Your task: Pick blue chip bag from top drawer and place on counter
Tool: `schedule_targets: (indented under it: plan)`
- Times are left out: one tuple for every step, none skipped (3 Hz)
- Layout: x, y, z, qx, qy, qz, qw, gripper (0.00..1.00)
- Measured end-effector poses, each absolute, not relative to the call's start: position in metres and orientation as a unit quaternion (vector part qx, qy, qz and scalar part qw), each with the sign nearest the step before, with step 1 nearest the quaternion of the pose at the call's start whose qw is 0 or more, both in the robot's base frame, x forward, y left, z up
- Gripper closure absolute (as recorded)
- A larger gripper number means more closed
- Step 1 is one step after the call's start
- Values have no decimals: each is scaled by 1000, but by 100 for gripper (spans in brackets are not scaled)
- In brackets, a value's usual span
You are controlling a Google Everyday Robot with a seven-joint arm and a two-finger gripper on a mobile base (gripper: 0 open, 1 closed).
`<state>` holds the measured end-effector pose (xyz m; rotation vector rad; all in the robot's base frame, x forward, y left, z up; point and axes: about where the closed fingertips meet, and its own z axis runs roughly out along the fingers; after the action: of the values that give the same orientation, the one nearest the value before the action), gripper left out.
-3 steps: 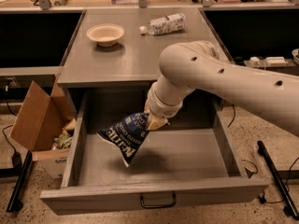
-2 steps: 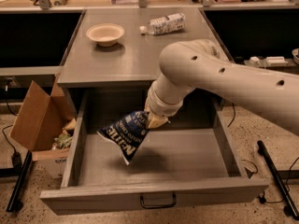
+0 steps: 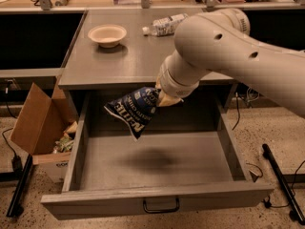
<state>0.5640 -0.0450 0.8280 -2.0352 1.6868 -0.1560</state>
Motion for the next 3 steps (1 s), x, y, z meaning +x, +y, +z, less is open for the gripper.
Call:
schedule_targets:
  plan:
    - [584,-59,879,-734,613,-99,275,100]
    - [588,-61,880,-730,617,-99,276,100]
    - [597,-66,883,-720,627,-99,280,100]
